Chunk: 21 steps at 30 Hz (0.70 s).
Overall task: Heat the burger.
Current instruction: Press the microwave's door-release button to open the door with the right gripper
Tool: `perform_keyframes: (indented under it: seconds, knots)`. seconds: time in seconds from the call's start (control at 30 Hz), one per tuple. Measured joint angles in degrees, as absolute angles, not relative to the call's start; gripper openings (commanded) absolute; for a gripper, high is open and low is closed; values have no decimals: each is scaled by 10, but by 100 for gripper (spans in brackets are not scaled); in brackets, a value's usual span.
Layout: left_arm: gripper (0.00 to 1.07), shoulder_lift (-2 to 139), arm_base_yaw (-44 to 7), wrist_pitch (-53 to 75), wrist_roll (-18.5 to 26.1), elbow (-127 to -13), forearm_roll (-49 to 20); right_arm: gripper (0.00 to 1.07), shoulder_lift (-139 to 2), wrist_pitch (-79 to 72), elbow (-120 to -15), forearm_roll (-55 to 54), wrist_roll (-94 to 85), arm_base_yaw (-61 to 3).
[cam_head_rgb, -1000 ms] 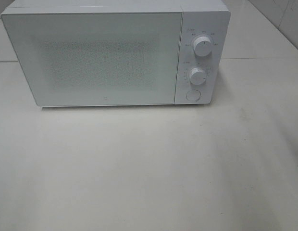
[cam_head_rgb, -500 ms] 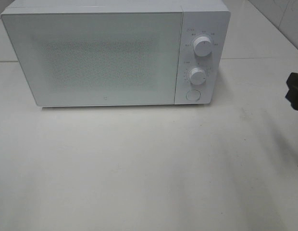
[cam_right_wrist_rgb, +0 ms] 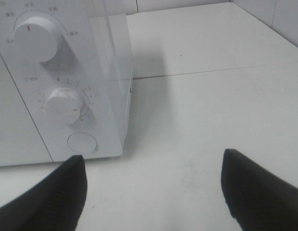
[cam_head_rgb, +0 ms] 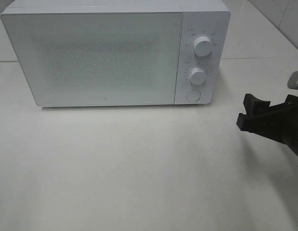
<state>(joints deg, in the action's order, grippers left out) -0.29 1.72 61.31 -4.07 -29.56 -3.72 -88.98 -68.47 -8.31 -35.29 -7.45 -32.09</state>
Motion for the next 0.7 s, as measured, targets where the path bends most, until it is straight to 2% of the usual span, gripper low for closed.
perform_keyframes:
  seconds: [0.3, 0.7]
  knots:
    - [100, -3, 17, 613, -41, -296, -37, 76, -940, -690, -142, -449, -178, -437]
    - [100, -3, 17, 613, -41, -296, -37, 75, -988, -693, -212, -497, -192, -499]
